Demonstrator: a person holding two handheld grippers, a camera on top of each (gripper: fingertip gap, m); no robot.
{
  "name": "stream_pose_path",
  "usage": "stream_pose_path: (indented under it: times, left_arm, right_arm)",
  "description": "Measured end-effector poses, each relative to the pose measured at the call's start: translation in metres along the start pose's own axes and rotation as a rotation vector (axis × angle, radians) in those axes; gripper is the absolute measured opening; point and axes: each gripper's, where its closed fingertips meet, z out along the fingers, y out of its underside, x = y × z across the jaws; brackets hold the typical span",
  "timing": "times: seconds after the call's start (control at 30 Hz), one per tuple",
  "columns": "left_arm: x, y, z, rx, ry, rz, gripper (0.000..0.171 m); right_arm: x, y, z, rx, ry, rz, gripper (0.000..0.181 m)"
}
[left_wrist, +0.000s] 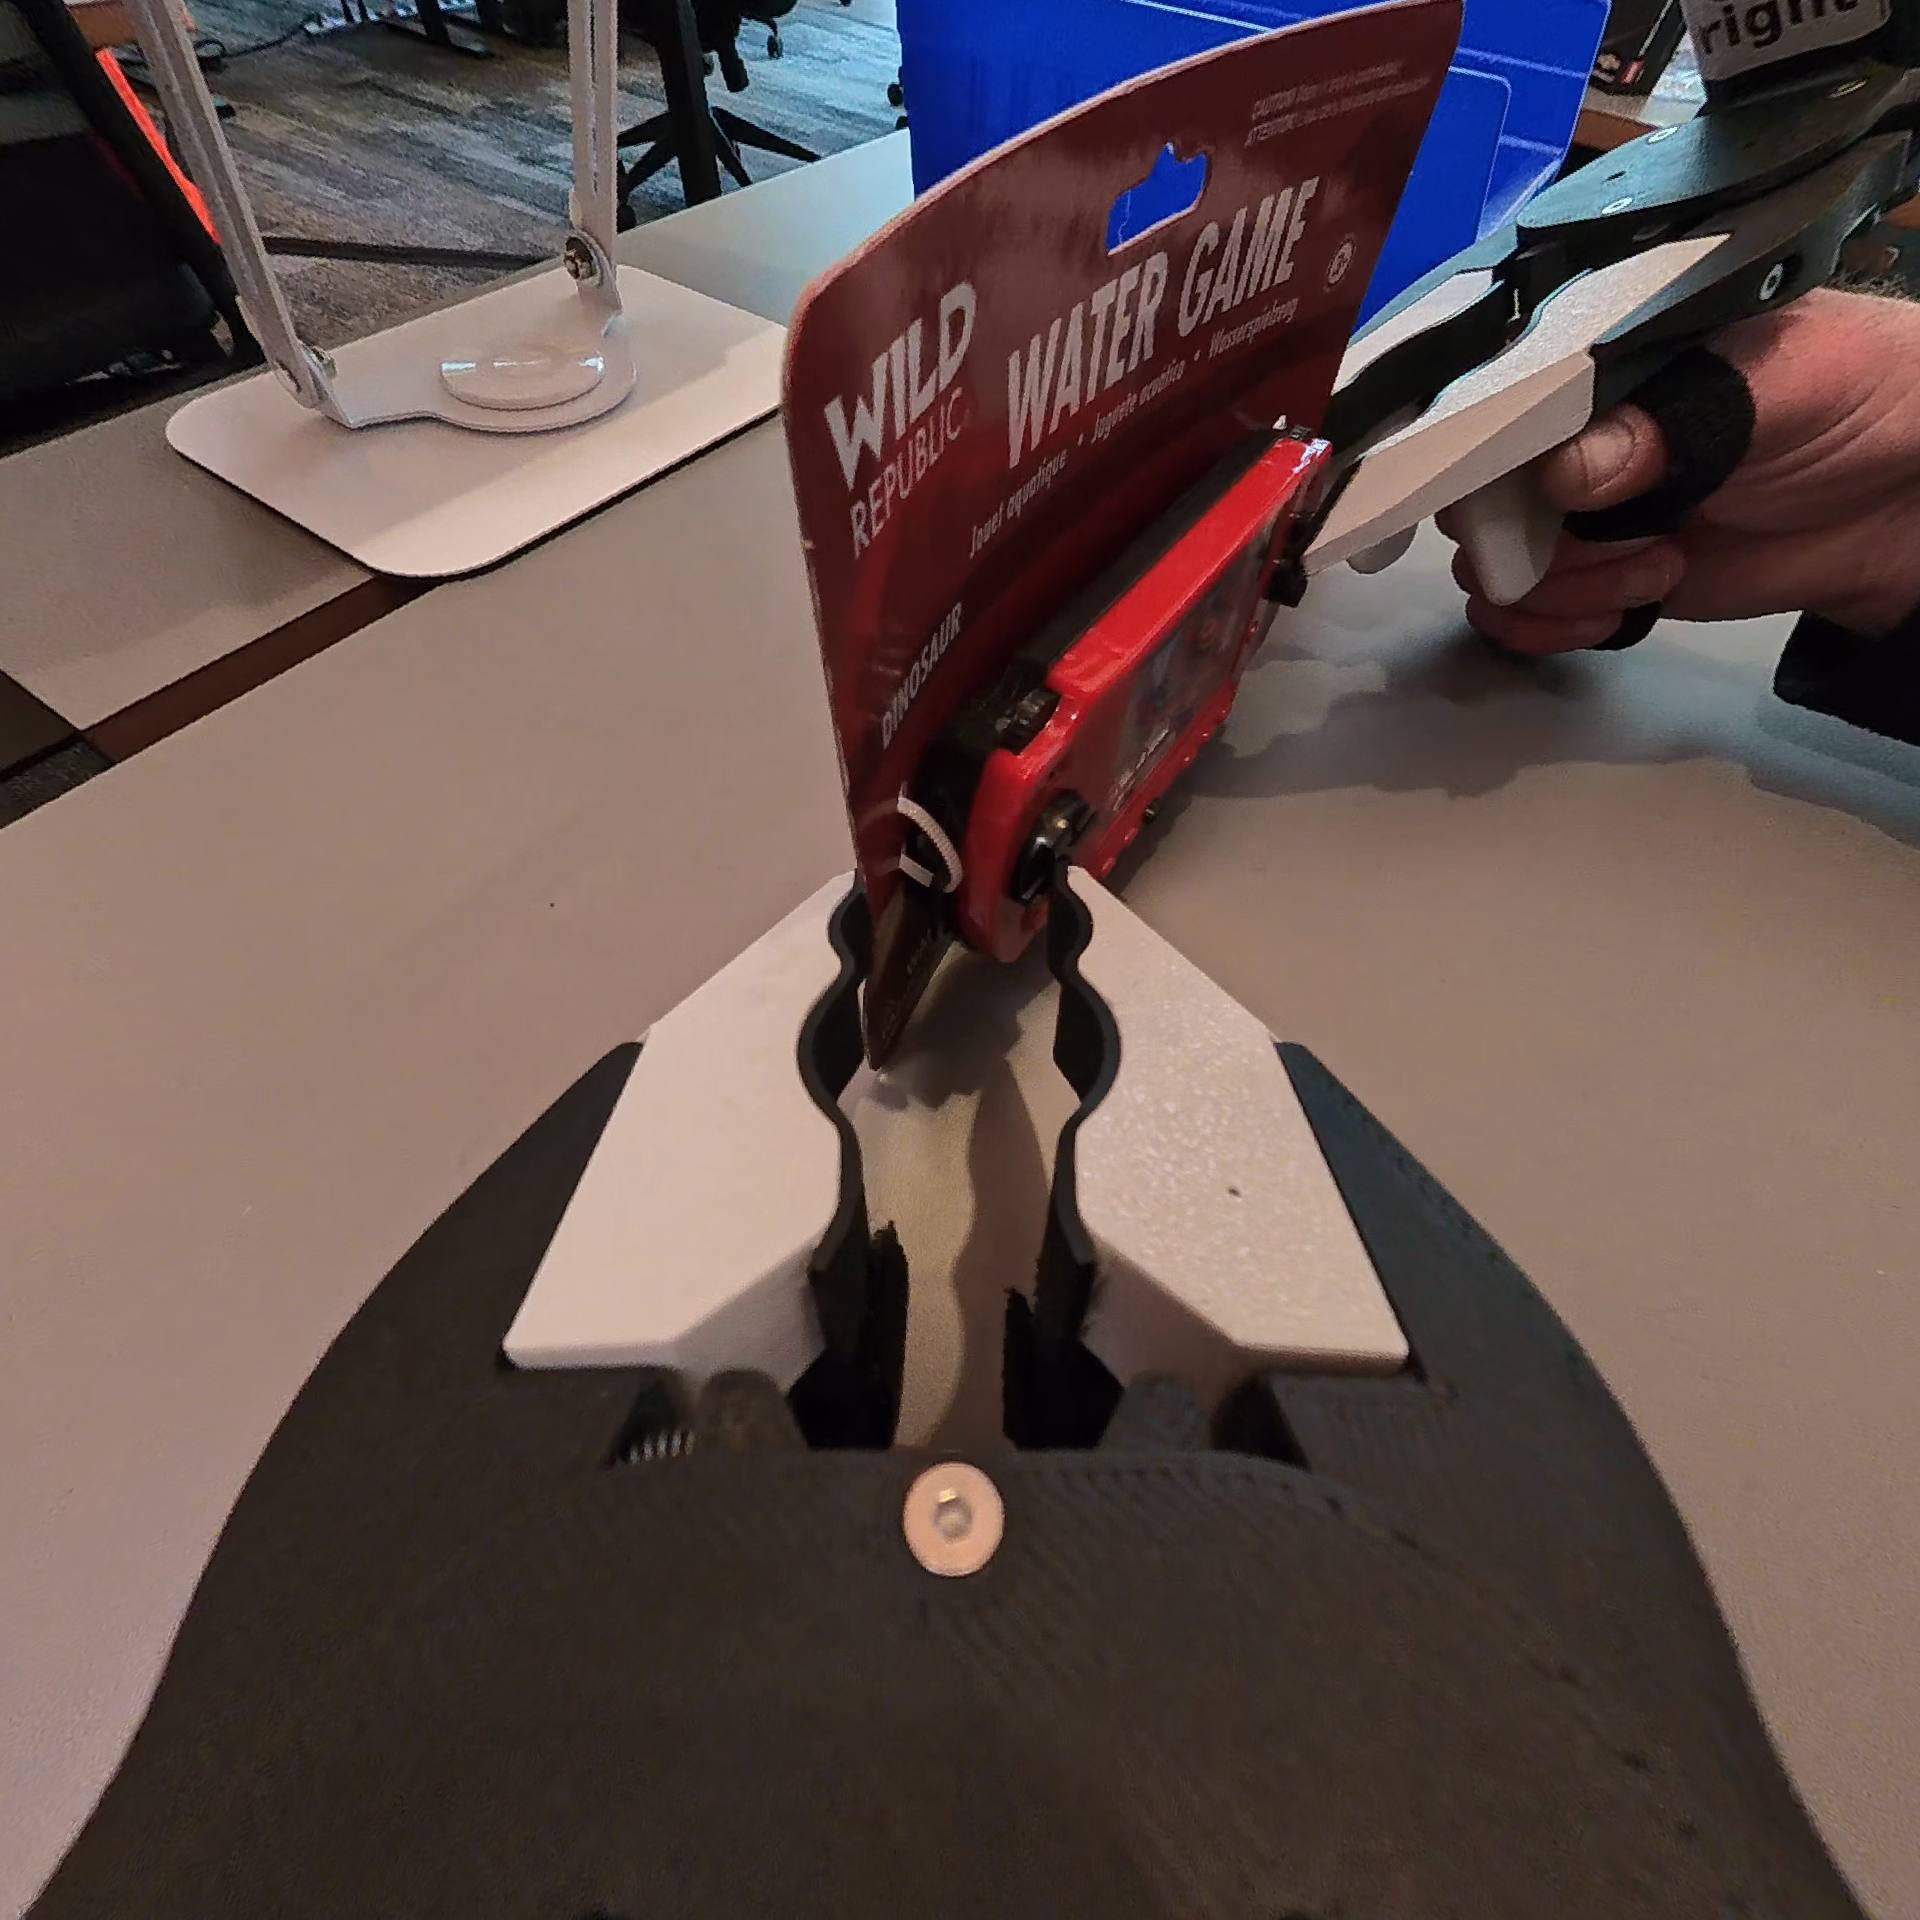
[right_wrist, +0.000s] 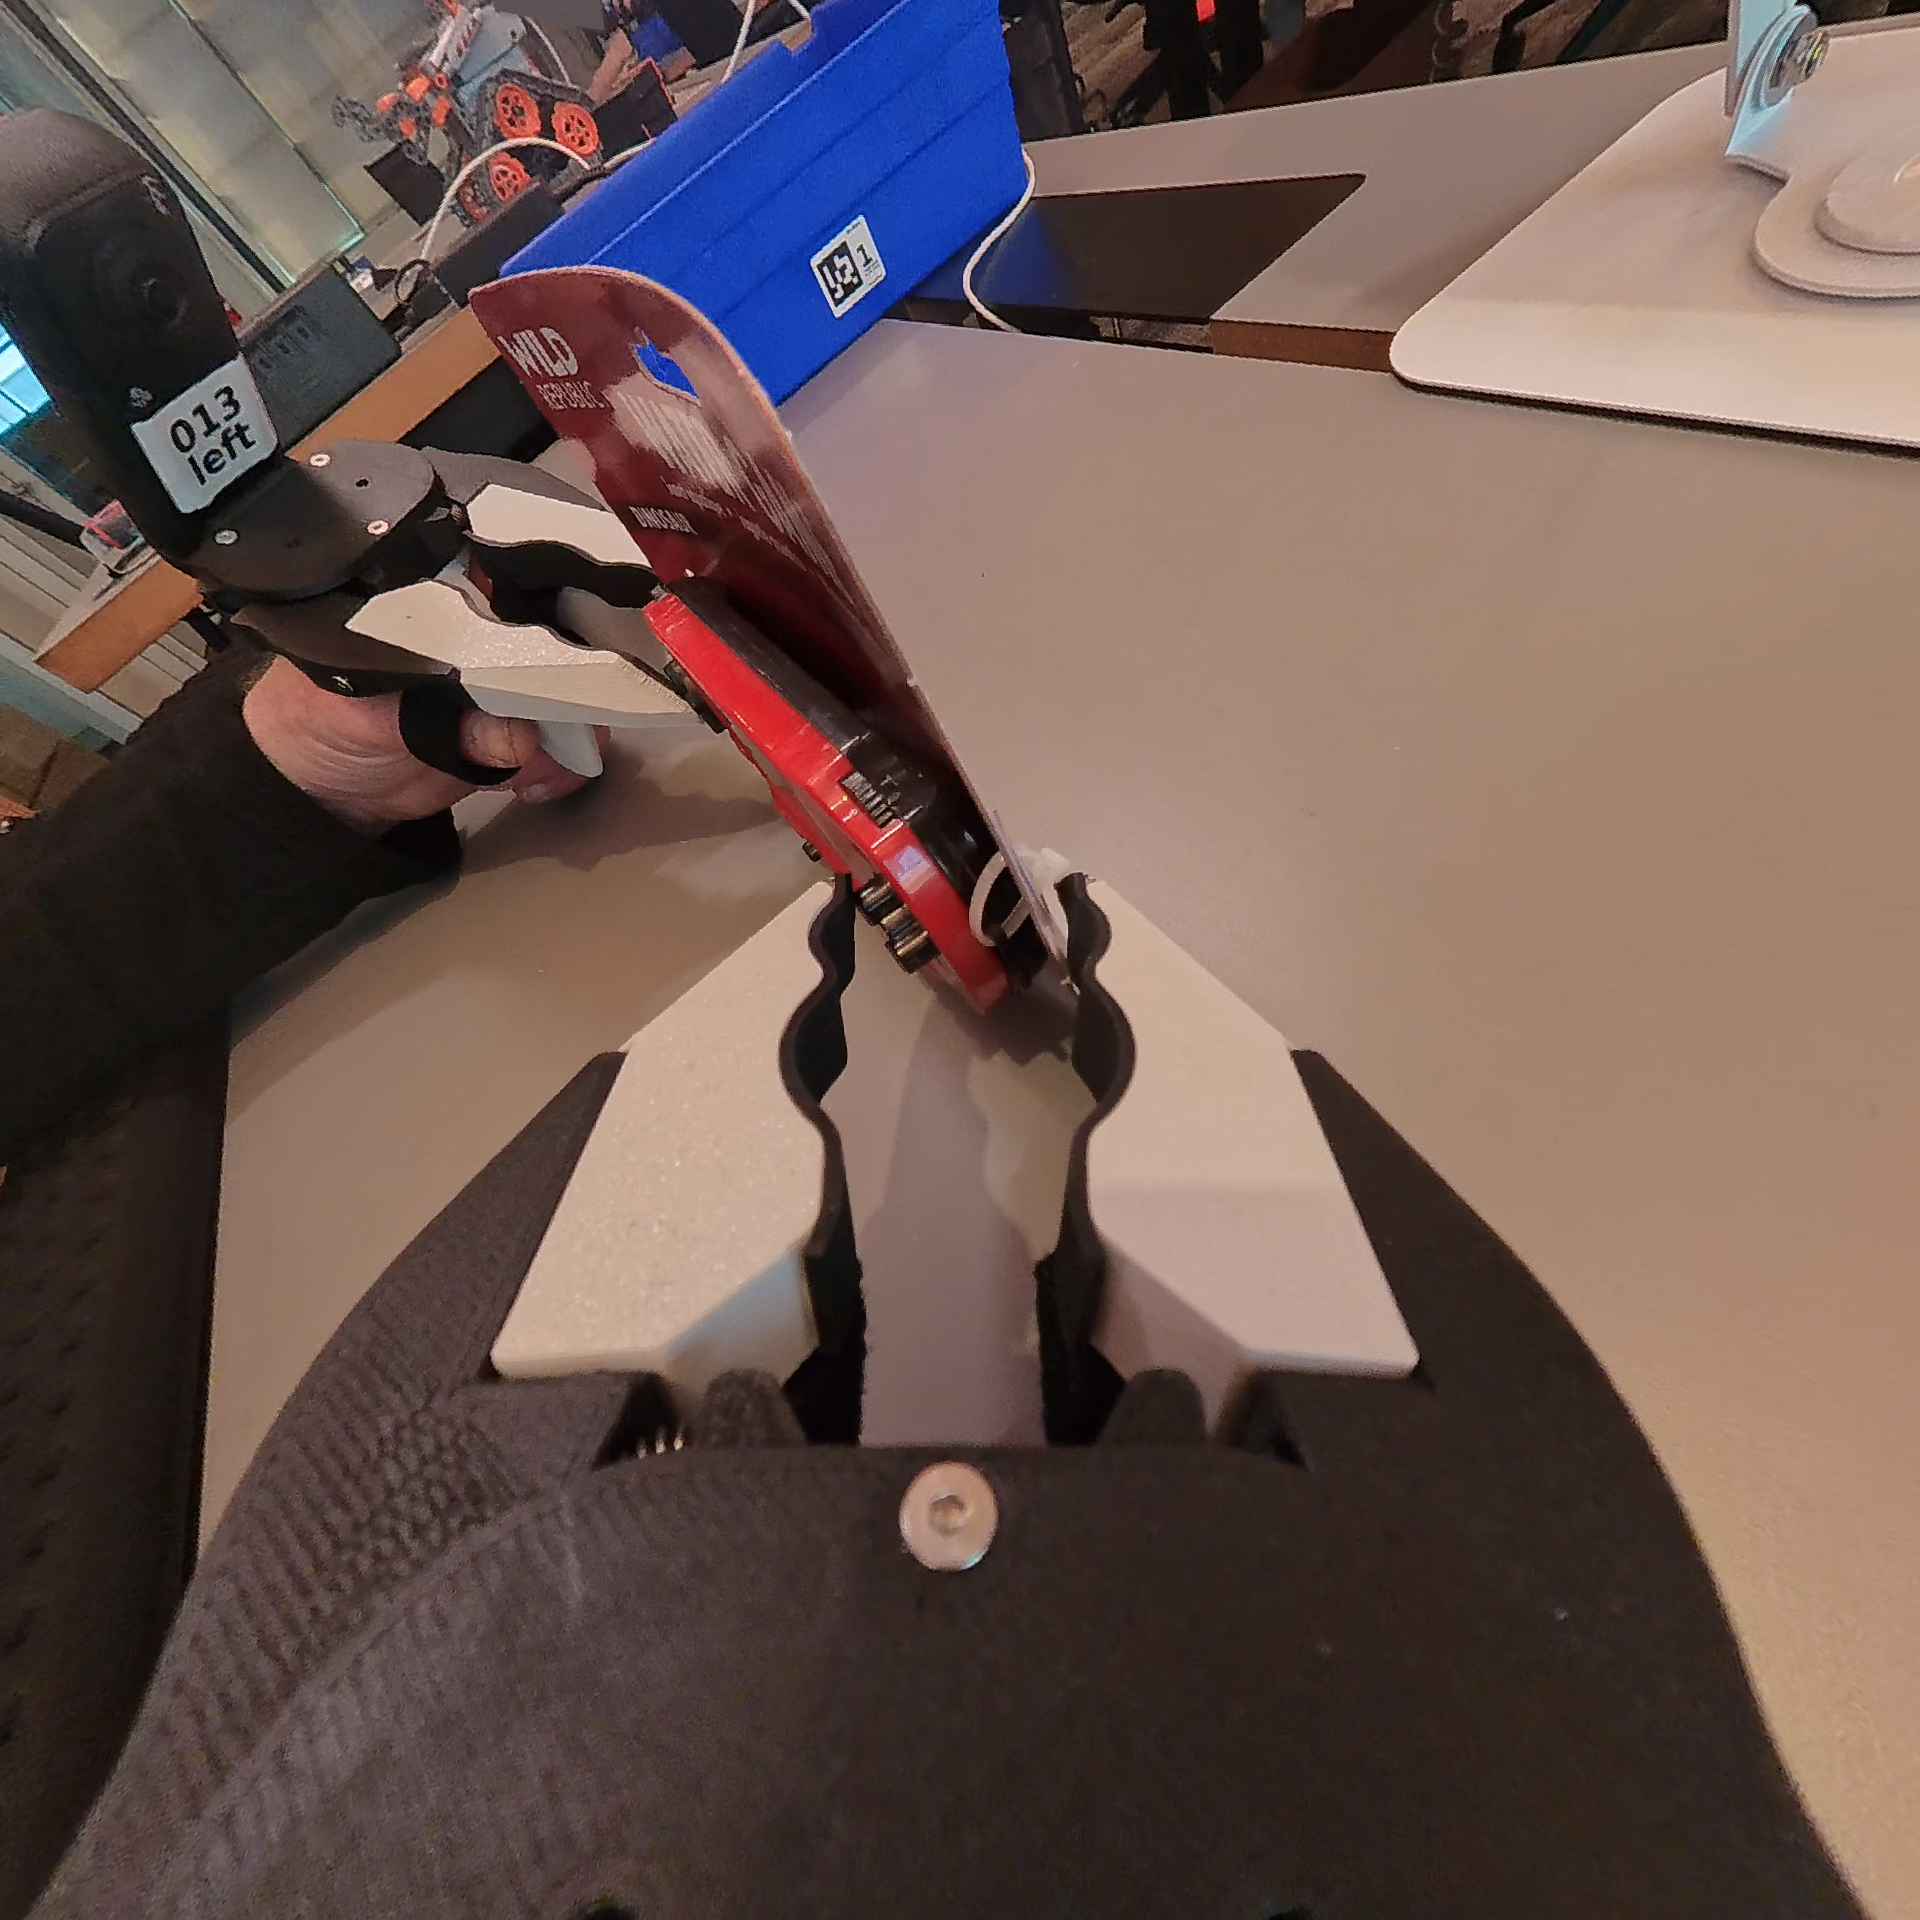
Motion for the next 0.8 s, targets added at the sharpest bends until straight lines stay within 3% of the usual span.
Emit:
stream_pose_path:
  times: [0.8]
  left_arm:
    - [0.0006,-0.0016,0.0022,0.006,0.026,-0.055,0.025]
  right_arm:
    - [0.0006,-0.0008,-0.0015,0.005,-0.006,0.002,0.036]
